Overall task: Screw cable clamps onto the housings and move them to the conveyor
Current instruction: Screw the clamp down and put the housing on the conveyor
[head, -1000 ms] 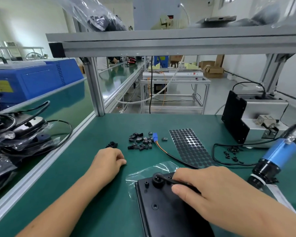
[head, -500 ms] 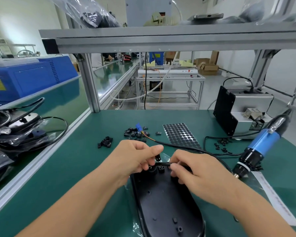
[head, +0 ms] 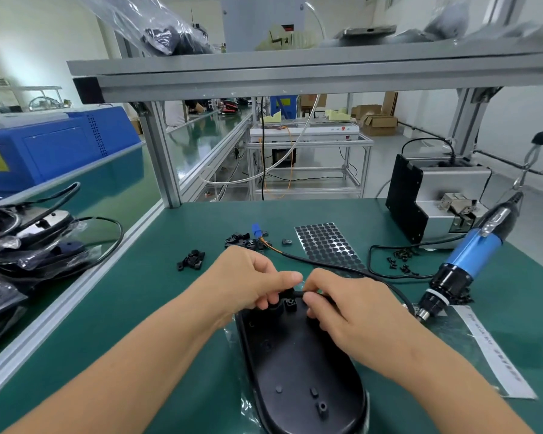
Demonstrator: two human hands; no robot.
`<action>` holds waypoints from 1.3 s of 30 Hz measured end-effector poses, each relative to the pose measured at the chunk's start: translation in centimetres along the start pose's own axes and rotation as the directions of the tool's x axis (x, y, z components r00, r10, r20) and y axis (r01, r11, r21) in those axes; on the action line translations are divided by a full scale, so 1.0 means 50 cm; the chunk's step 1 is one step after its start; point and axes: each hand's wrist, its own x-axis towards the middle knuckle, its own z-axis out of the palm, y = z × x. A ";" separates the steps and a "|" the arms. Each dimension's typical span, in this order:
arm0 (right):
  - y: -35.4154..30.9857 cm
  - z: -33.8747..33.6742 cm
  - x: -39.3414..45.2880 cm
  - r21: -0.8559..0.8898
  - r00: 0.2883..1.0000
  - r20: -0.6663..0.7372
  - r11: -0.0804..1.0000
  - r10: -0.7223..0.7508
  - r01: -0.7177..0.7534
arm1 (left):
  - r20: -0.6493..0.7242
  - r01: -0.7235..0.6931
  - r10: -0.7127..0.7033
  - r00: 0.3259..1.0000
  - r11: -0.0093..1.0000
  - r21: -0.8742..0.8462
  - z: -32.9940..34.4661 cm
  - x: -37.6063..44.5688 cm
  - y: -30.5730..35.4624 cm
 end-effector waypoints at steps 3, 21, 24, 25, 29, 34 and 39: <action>0.001 0.001 0.000 0.010 1.000 0.006 1.000 0.015 -0.015 | 0.043 -0.052 0.051 0.998 0.998 0.027 -0.002 -0.001 0.000; 0.028 0.011 0.016 0.351 0.984 0.084 0.919 0.159 -0.178 | 0.216 -0.159 0.181 0.959 0.981 -0.115 -0.007 0.010 -0.047; 0.017 0.014 -0.002 0.374 0.979 0.118 0.906 0.165 -0.197 | 0.209 -0.183 0.209 0.956 0.974 -0.138 0.000 0.007 -0.055; 0.013 0.016 -0.011 0.414 0.974 0.144 0.884 0.172 -0.218 | 0.222 -0.189 0.214 0.951 0.974 -0.128 0.001 0.005 -0.058; 0.004 0.020 -0.032 0.510 0.960 0.220 0.818 0.175 -0.266 | 0.302 -0.176 0.197 0.933 0.980 -0.095 -0.015 -0.005 -0.061; 0.012 0.022 -0.009 0.238 0.996 0.008 0.967 0.086 -0.085 | 0.281 -0.151 0.174 0.944 0.983 -0.102 -0.027 -0.018 -0.064; 0.021 0.034 -0.003 0.261 0.996 0.002 0.962 0.085 -0.082 | 0.240 -0.145 0.163 0.957 0.985 -0.088 -0.026 -0.026 -0.077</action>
